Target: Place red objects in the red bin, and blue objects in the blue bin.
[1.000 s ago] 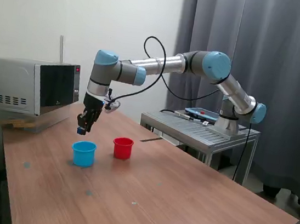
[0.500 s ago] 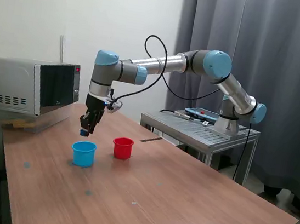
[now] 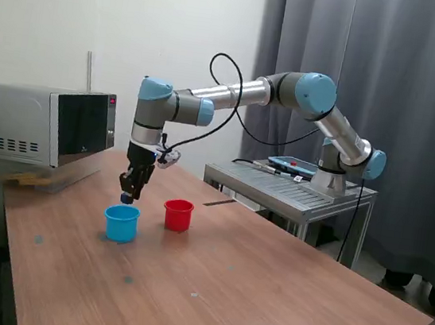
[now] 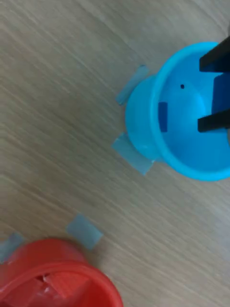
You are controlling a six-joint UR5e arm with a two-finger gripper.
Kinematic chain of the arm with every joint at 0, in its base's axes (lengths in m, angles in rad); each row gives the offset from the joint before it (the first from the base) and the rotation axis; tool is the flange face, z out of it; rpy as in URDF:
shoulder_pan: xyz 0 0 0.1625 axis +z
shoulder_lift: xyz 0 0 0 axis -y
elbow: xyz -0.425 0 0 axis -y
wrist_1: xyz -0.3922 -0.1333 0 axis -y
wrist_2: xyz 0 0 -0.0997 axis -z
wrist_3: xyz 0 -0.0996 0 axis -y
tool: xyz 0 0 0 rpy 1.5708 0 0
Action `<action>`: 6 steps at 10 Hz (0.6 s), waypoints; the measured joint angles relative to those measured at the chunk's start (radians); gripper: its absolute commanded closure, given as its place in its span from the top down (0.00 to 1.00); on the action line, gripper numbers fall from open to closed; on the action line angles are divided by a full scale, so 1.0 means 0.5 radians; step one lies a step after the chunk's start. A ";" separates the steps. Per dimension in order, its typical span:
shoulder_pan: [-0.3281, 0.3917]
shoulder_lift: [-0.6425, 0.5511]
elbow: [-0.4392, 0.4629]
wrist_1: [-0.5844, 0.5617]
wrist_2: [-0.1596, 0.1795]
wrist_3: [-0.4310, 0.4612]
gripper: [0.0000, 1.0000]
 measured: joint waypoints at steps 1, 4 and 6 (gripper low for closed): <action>0.001 0.000 0.016 -0.002 0.003 0.008 0.00; 0.000 0.002 0.039 -0.008 0.005 0.026 0.00; -0.003 0.004 0.037 -0.011 0.005 0.023 0.00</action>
